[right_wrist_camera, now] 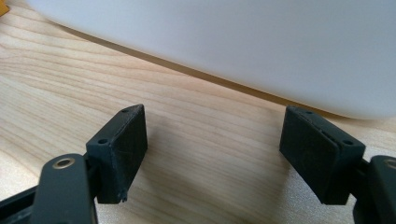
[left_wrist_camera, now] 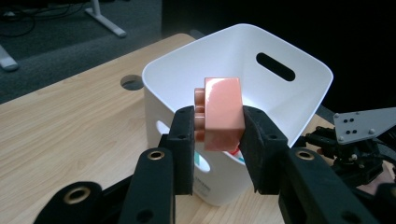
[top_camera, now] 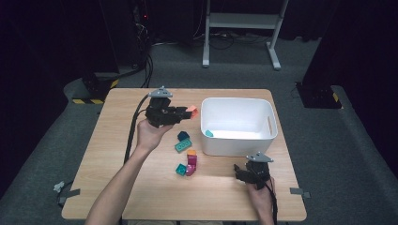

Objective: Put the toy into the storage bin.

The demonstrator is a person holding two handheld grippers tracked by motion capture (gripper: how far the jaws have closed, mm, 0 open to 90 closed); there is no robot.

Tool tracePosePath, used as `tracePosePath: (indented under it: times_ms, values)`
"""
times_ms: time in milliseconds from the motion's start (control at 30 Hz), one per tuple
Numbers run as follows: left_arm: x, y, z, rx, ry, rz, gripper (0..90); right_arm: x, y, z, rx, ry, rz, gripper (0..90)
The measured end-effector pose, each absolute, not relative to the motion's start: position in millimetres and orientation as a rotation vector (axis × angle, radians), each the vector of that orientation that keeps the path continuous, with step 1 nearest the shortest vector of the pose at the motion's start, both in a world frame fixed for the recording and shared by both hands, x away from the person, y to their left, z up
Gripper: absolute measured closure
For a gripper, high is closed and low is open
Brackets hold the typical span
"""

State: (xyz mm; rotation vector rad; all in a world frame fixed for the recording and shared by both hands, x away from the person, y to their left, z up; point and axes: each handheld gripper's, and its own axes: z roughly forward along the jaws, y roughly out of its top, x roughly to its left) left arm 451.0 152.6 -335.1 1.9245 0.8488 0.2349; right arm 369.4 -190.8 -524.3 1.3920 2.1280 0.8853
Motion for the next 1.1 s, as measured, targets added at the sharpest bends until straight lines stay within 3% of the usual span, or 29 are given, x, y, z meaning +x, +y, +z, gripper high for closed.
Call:
tracePosePath:
  times_ms: [1100]
  values:
    - [474,110,-327,1.972,0.760,0.202,65.9,369,-191,-524,1.394,2.128,0.886,23.0]
